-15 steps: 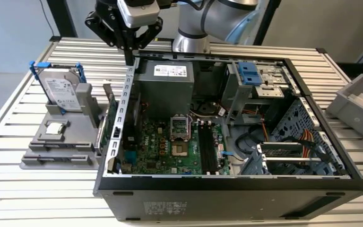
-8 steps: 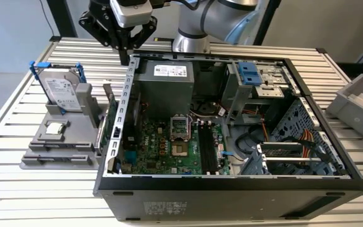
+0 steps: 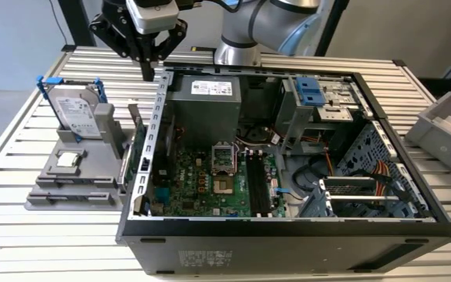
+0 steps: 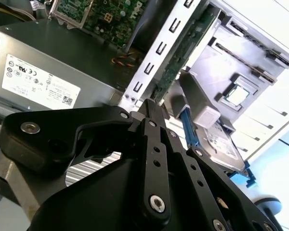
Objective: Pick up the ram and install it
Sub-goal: 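Reach for the ram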
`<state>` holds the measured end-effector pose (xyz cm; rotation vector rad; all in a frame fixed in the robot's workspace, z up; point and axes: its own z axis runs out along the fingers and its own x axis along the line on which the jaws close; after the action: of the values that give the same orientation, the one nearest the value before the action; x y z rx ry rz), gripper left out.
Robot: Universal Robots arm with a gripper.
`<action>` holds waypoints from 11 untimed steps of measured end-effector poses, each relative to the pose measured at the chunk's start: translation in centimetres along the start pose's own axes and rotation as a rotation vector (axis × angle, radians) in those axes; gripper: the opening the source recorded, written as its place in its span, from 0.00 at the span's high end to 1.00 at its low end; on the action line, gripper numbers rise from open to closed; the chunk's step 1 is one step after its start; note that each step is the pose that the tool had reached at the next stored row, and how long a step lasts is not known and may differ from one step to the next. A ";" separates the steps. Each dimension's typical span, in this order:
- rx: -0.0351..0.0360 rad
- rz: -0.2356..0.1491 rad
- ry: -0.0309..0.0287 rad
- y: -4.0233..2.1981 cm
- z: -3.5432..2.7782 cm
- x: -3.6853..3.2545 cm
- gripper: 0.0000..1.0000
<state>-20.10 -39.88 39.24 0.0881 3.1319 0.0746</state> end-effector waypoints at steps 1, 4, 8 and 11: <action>0.0000 0.000 0.0000 -0.01 0.00 0.15 1.00; -0.0001 -0.002 0.0000 -0.03 0.01 0.61 1.00; 0.0000 -0.003 0.0002 -0.07 0.01 1.26 1.00; 0.0000 -0.004 0.0003 -0.10 0.02 1.73 1.00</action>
<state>-21.84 -39.88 39.20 0.0824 3.1322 0.0747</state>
